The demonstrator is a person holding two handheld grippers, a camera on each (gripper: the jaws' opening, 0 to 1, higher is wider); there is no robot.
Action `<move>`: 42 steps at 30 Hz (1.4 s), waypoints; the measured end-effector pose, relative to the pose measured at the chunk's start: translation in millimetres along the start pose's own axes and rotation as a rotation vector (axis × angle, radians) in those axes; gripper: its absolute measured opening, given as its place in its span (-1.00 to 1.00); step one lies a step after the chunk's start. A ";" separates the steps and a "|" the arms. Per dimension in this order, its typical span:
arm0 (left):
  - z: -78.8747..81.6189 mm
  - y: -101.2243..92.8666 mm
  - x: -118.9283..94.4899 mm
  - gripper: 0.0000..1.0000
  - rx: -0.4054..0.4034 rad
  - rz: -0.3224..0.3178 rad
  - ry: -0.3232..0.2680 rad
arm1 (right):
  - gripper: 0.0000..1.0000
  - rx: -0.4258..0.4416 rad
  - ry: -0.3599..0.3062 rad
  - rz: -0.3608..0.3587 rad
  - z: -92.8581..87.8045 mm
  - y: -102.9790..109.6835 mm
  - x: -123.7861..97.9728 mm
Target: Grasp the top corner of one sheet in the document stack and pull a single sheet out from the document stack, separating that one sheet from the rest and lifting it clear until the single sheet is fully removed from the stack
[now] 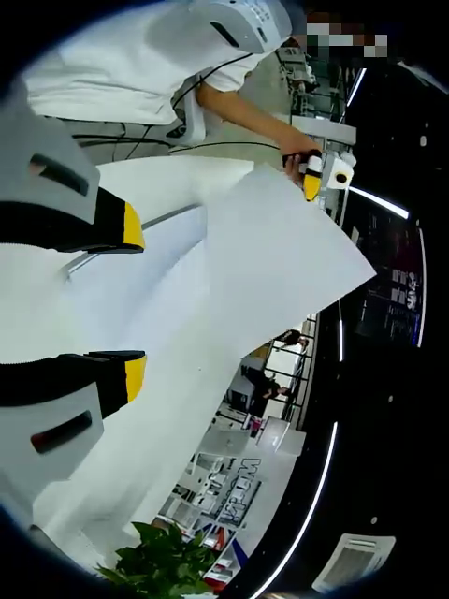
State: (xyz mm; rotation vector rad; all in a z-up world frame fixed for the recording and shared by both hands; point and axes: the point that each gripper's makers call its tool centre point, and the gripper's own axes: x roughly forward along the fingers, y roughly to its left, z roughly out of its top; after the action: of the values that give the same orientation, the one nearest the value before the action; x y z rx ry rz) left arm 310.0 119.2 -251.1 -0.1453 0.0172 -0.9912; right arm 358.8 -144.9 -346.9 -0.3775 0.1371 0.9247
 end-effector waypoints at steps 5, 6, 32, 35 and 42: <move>26.2 5.6 -20.4 -0.95 -0.064 -0.002 -0.126 | -0.17 0.000 -0.001 -0.002 0.2 -0.5 -0.5; 28.1 7.1 -23.6 -0.95 -0.073 0.000 -0.135 | -0.17 0.000 0.000 -0.003 0.0 -0.7 -0.5; -60.7 163.9 -71.9 -0.95 -0.255 0.397 0.065 | -0.17 -0.002 0.009 -0.001 -1.6 0.6 2.3; -73.6 173.1 -77.1 -0.95 -0.226 0.462 0.132 | -0.17 -0.004 0.012 0.003 -2.2 1.8 3.3; -87.7 197.4 -87.6 -0.94 -0.211 0.512 0.205 | -0.17 -0.002 0.015 0.003 -4.2 0.8 3.3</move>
State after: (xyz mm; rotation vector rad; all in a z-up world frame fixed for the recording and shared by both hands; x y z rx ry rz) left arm 419.2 288.6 -368.2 -0.2196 0.3324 -0.4870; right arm 360.4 -143.6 -351.9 -0.3858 0.1507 0.9251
